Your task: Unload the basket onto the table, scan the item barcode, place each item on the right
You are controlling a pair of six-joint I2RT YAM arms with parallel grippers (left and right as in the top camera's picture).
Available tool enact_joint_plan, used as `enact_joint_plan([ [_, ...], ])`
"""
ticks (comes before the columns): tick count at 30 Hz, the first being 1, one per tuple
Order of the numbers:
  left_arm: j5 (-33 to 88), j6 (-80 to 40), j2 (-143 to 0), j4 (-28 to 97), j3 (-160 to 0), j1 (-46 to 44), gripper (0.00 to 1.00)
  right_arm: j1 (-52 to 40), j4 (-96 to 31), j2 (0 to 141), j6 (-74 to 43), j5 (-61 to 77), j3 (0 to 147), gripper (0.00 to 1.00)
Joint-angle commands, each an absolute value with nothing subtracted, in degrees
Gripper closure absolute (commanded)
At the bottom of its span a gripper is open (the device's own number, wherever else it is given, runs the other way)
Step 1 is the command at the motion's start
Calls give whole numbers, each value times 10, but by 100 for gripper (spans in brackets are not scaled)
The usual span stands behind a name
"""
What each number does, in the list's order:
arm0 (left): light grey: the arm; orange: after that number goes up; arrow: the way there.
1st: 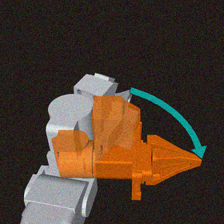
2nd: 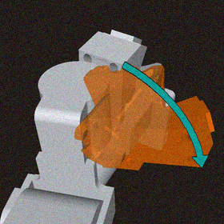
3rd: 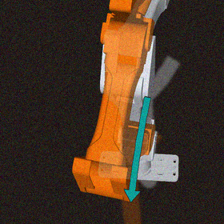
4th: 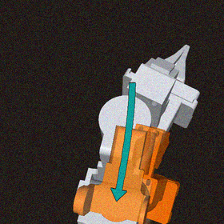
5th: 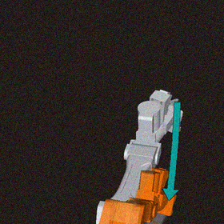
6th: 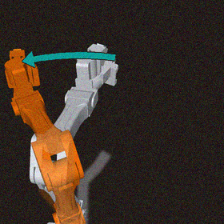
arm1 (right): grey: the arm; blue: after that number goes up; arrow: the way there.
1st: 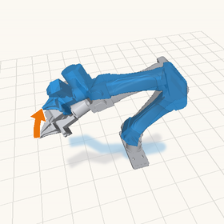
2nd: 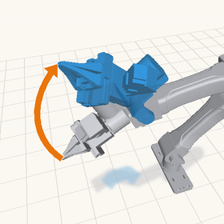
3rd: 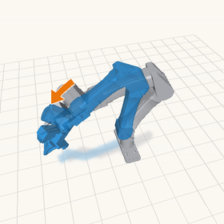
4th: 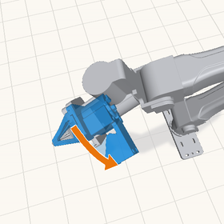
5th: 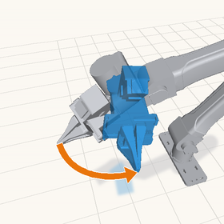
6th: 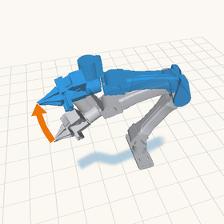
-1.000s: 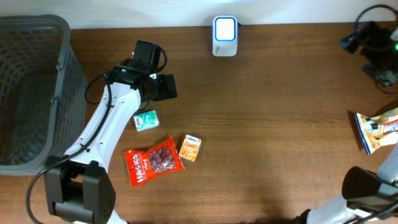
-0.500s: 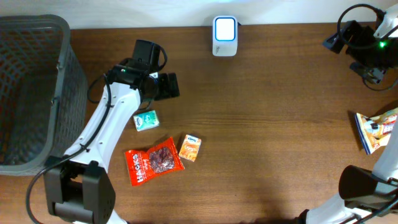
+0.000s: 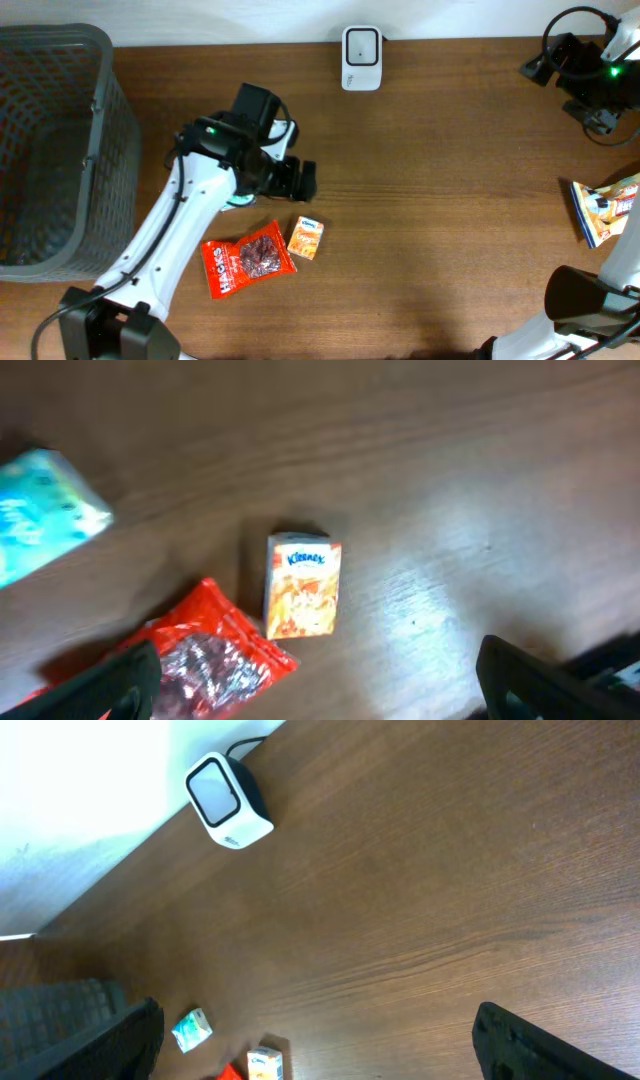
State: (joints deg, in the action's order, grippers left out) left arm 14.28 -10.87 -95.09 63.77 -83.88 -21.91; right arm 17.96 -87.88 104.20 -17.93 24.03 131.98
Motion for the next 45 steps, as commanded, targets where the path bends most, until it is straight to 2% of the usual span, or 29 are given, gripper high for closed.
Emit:
enact_joint_plan([
  [1,146,-94,-960,602,-766,-236,11,176,-879,1043,-174,233,1318,1],
  [2,146,-94,-960,592,-753,-238,11,176,-879,1043,-174,233,1318,1],
  [4,146,-96,-961,559,-715,-241,20,176,-879,1043,-174,233,1318,1],
  [8,148,-136,-961,508,-665,-241,26,176,-879,1043,-174,233,1318,1],
  [12,148,-182,-961,454,-618,-249,38,176,-879,1043,-174,233,1318,1],
  [16,149,-196,-961,381,-572,-267,44,176,-879,1043,-174,233,1318,1],
  [19,153,-224,-961,357,-555,-283,53,176,-879,1043,-174,233,1318,1],
  [28,105,-255,-966,332,-541,-317,51,176,-879,1043,-174,233,1318,1],
  [33,164,-257,-966,241,-541,-318,58,176,-879,1043,-174,233,1318,1],
  [36,218,-257,-966,169,-541,-326,59,176,-879,1043,-174,233,1318,1],
  [38,238,-257,-966,126,-541,-338,52,176,-879,1043,-174,233,1318,1],
  [41,237,-217,-963,130,-548,-335,38,176,-879,1043,-174,233,1318,1],
  [45,176,-188,-942,256,-585,-288,36,176,-879,1043,-174,233,1318,1],
])
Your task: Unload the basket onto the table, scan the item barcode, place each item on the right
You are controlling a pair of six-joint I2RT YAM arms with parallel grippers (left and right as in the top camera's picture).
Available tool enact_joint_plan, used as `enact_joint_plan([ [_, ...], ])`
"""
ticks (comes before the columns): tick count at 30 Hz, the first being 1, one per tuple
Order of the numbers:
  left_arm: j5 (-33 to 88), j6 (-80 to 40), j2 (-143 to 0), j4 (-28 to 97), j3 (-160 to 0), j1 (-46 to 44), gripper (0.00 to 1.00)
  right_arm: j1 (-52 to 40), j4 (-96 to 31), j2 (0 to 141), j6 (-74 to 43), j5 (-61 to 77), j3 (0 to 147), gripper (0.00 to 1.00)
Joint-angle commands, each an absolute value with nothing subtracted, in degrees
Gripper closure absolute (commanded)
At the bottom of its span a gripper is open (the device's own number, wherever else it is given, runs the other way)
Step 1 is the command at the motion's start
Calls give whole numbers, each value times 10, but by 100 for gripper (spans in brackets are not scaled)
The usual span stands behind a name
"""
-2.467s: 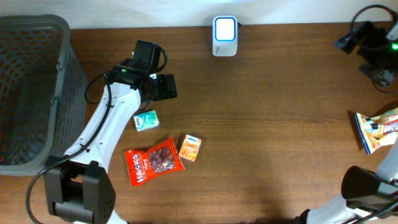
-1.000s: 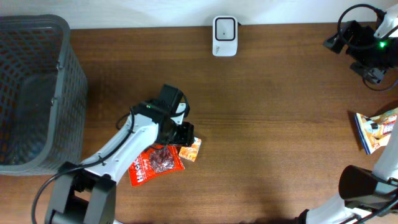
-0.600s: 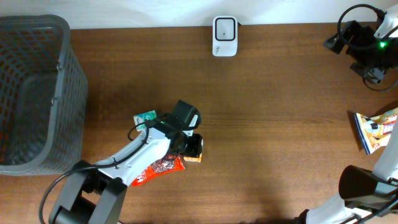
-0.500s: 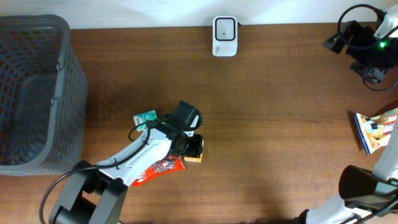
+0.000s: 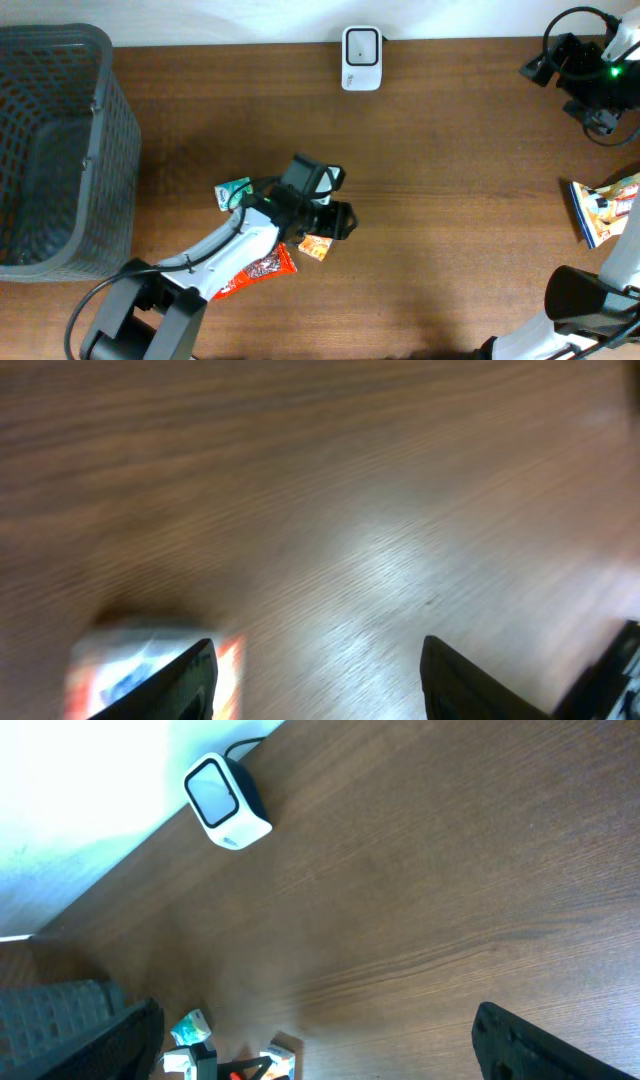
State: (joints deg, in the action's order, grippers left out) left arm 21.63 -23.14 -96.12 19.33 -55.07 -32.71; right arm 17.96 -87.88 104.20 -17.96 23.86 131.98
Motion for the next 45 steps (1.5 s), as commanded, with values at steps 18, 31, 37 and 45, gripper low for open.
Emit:
enact_joint_plan([
  [18,180,-139,-990,337,-575,-296,44,176,-879,1043,-174,233,1318,1],
  [31,187,-205,-1029,308,-575,-333,73,176,-879,1043,-174,233,1318,1],
  [37,249,-238,-1028,261,-586,-333,87,176,-879,1043,-174,233,1318,1],
  [45,173,-238,-1028,262,-677,-333,94,176,-879,1043,-174,233,1318,1],
])
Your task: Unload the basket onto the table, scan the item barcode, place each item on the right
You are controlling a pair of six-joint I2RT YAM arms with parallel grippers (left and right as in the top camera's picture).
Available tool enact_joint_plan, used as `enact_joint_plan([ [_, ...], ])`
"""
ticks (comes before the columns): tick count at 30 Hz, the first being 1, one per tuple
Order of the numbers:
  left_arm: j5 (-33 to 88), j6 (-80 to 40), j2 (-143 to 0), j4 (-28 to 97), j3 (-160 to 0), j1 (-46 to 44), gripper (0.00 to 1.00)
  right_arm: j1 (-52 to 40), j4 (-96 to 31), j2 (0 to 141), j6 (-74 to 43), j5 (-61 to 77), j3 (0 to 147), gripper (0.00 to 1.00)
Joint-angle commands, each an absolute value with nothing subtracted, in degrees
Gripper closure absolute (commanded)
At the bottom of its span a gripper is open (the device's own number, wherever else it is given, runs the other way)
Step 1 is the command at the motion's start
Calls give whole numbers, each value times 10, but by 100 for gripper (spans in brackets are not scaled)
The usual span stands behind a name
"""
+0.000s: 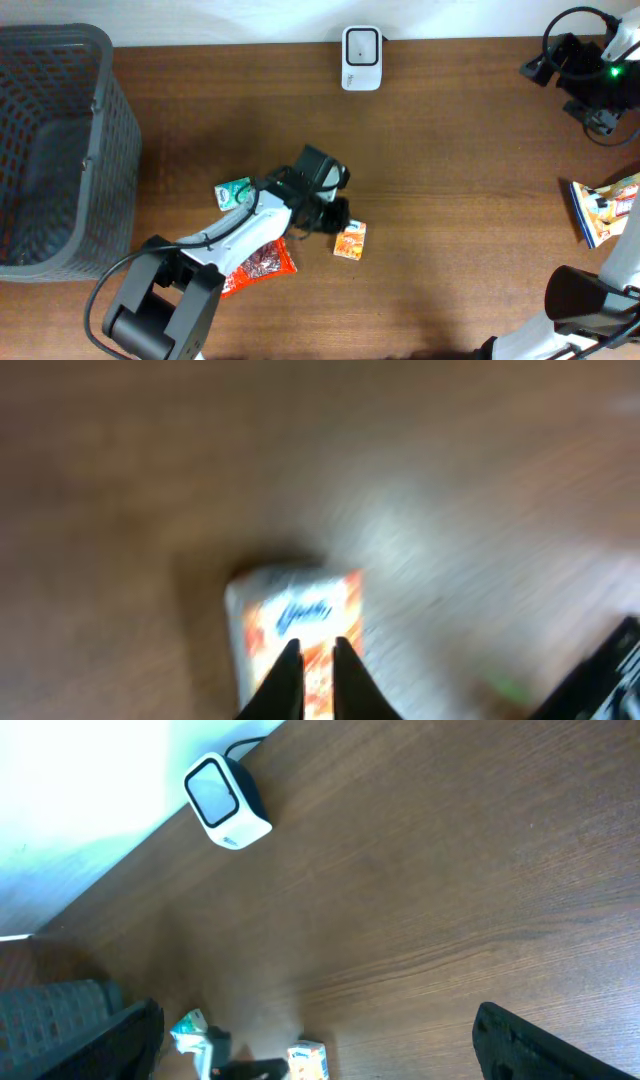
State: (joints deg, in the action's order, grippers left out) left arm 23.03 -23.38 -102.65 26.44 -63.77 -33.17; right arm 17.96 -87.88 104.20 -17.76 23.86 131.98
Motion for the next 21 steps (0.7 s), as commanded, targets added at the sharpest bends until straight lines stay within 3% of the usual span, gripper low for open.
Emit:
enact_joint_plan([
  [1,127,-238,-1028,262,-680,-335,95,176,-879,1043,-174,233,1318,1],
  [4,31,-237,-1030,271,-681,-346,97,176,-879,1043,-174,233,1318,1],
  [8,-98,-222,-1030,307,-683,-359,70,176,-879,1043,-174,233,1318,1],
  [14,-182,-222,-1028,518,-815,-333,50,176,-879,1043,-174,233,1318,1],
  [18,-191,-222,-1028,650,-940,-309,27,176,-879,1043,-174,233,1318,1],
  [21,-191,-222,-1028,709,-1010,-292,0,176,-879,1043,-174,233,1318,1],
])
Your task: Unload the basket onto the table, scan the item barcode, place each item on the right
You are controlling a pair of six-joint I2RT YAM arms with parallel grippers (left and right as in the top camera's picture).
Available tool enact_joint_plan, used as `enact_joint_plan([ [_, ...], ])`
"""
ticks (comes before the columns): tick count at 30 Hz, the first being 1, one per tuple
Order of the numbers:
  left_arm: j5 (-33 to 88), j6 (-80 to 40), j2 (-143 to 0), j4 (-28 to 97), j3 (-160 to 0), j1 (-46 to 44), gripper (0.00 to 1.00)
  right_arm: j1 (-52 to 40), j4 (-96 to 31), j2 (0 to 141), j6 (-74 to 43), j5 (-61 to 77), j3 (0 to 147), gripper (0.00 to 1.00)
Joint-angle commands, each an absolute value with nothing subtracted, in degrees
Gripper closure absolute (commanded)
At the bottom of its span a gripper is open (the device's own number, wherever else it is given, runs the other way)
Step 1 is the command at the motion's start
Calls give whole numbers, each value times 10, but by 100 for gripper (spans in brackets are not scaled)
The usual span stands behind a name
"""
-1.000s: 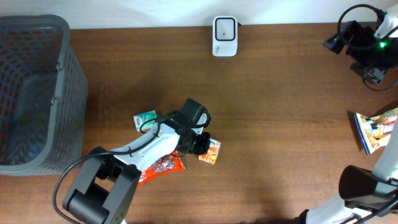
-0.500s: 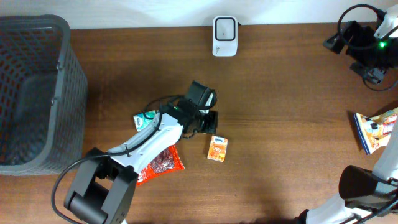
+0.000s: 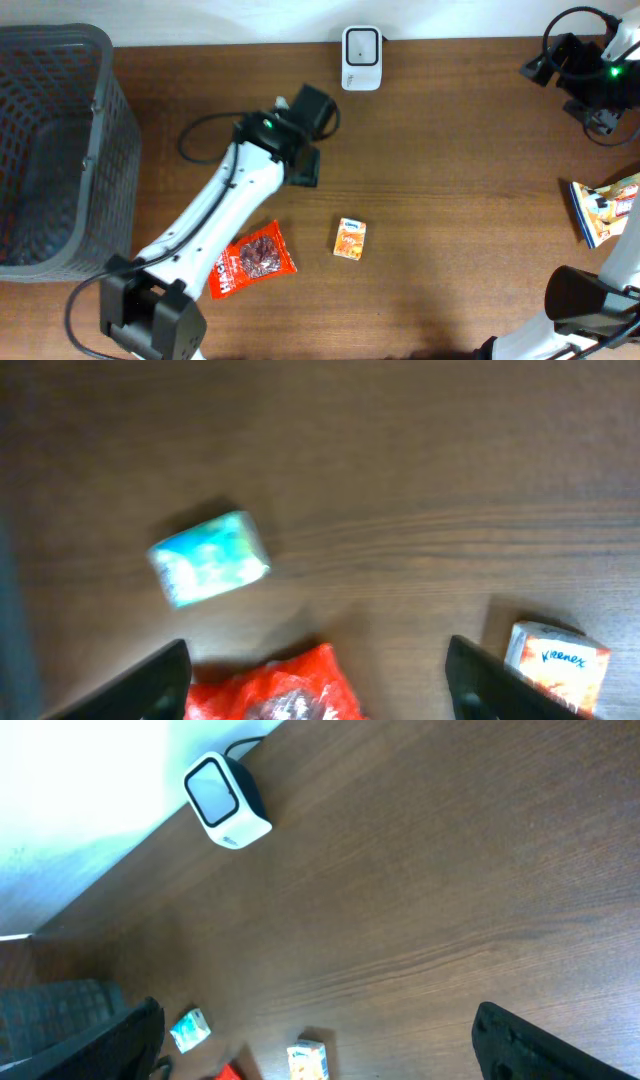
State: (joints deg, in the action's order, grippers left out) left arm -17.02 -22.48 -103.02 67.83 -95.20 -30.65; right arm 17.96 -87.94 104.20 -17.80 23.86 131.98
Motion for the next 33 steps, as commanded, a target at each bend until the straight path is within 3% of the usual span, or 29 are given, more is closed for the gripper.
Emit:
enact_joint_plan([
  [1,-191,-223,-1028,717,-1019,-289,1,176,-879,1043,-174,233,1318,1],
  [7,-192,-223,-1029,710,-1025,-274,1,176,-857,1043,-270,253,1318,1],
  [11,-191,-223,-1029,717,-1025,-245,1,177,-850,1043,-275,202,1318,2],
  [13,-176,-225,-1029,716,-1025,-220,1,171,-869,1046,-272,243,1318,2],
  [19,-90,-227,-1034,679,-1024,-173,1,-9,-952,1084,-182,143,1276,2],
  [25,-126,-227,-1034,681,-1024,-170,1,-194,-871,1140,-184,2,1134,1],
  [30,-135,-227,-1034,682,-1024,-160,1,-283,-814,1220,-189,25,1061,1],
  [31,-135,-227,-1034,682,-1024,-155,1,-291,-811,1230,-189,44,1061,13],
  [32,-135,-227,-1034,682,-1024,-149,1,-297,-809,1236,-189,53,1061,34],
  [33,-135,-227,-1034,682,-1024,-143,1,-302,-807,1239,-192,57,1061,48],
])
